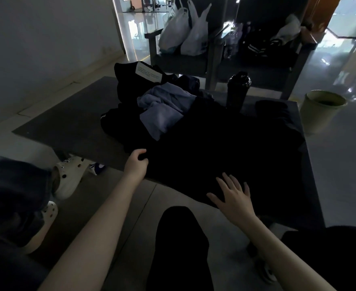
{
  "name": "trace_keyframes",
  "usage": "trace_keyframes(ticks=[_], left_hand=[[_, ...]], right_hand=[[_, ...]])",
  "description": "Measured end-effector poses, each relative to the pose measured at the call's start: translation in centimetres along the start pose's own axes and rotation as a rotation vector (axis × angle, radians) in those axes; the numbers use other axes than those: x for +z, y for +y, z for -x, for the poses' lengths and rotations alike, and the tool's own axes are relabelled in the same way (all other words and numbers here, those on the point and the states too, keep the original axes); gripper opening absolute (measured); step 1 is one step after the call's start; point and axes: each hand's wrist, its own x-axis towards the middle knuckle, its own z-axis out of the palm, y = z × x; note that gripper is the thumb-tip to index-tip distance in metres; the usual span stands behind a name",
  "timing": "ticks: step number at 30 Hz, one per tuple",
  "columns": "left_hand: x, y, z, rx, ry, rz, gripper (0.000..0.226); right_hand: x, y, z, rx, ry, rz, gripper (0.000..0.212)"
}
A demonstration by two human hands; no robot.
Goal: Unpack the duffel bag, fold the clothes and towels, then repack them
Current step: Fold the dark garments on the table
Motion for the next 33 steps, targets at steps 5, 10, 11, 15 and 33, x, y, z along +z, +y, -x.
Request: trace_keyframes(ticks=[5, 10, 11, 15, 33], left_hand=[[0.4, 1.6, 1.3, -0.215, 0.009, 0.254, 0.023], [0.9, 2.8, 2.4, -0.213, 0.017, 0.320, 0.028], [0.9, 2.9, 2.5, -0.214, 0.029, 0.324, 0.031], [0.3, 3.0, 2.5, -0.249, 0.088, 0.355, 0.038], [1.1, 2.7, 3.0, -0.118, -0.239, 0.482, 0.075]], right_hand=[[0.4, 0.7, 2.5, -0.041, 0.073, 0.162, 0.079], [-0.4, -0.2, 3.0, -0.006, 0.354, 0.144, 0.027], [-0.7, -0.4, 3.0, 0.003, 0.376, 0.156, 0.025], [-1.7, 0.9, 3.2, 0.125, 0.345, 0.176, 0.024], [-4.9, 10.8, 6.9, 0.484, 0.337, 0.097, 0.040]])
